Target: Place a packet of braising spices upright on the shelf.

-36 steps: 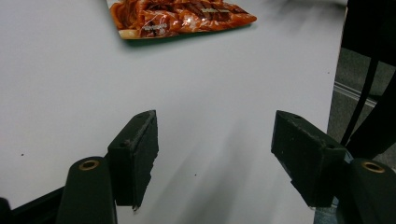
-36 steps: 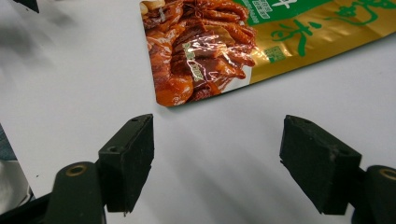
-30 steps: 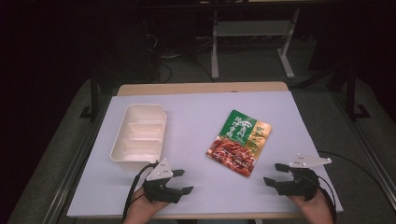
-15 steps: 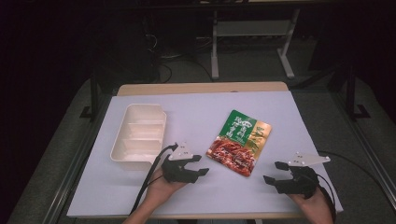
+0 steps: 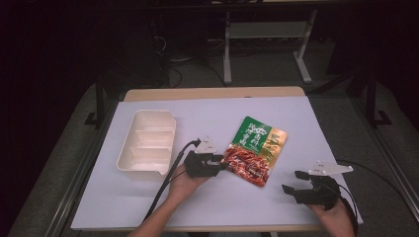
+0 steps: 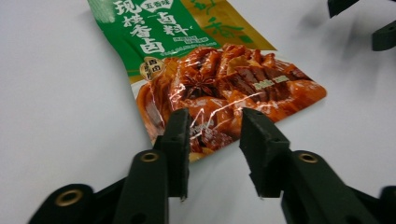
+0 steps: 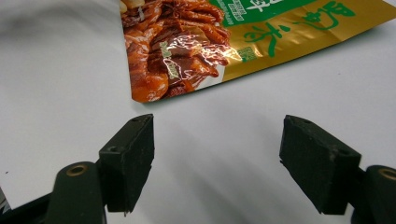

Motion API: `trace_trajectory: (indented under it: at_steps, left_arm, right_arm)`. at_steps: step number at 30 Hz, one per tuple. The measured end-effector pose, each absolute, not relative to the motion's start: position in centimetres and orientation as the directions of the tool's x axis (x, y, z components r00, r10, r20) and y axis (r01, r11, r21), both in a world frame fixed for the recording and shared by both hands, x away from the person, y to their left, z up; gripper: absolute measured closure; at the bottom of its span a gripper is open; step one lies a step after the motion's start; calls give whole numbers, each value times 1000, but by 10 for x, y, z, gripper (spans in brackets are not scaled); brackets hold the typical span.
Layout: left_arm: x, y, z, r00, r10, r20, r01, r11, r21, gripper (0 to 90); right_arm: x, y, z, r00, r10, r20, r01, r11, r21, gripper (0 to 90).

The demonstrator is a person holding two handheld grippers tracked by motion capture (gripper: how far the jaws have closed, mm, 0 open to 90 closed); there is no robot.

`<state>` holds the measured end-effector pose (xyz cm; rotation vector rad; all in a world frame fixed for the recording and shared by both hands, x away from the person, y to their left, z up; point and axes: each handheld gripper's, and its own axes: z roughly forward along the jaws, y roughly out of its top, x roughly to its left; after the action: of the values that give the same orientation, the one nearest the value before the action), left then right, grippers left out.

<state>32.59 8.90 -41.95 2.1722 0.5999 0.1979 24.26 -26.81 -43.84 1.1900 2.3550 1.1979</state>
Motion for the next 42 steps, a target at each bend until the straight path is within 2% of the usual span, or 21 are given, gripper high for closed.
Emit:
trace_trajectory:
  at_steps: [8, 14, 18, 20, 23, 28, 34, 40, 42]
  left_arm:
    - [341, 70, -429, 880, 472, -52, 355, -580, 733, 790]
    - [348, 64, -437, 878, 477, -48, 369, -609, 702, 817]
    - [349, 62, -442, 878, 478, -34, 371, -632, 681, 865]
    - [351, 61, -443, 876, 478, -58, 388, -630, 673, 896]
    - [353, 62, -443, 875, 478, -79, 404, -631, 662, 898]
    - [351, 59, -442, 885, 465, -36, 373, -661, 651, 898]
    - [351, 59, -443, 884, 466, -48, 381, -656, 652, 899]
    - [352, 60, -443, 887, 459, -47, 376, -658, 652, 899]
    - [352, 59, -443, 887, 459, -44, 373, -660, 652, 899]
  right_arm:
    - [255, -267, -436, -623, 764, 166, 577, 306, 757, 240]
    - [274, -266, -438, -615, 761, 206, 608, 292, 738, 221]
    - [289, -266, -437, -594, 771, 230, 631, 270, 727, 211]
    - [297, -266, -436, -588, 774, 235, 637, 264, 725, 206]
    - [310, -265, -434, -575, 781, 243, 649, 255, 717, 205]
    - [337, -263, -439, -540, 792, 285, 686, 218, 695, 209]
    - [364, -263, -450, -482, 817, 316, 730, 176, 660, 216]
    - [371, -268, -455, -446, 814, 371, 731, 92, 676, 259]
    - [372, -268, -456, -451, 799, 399, 734, 77, 675, 312]
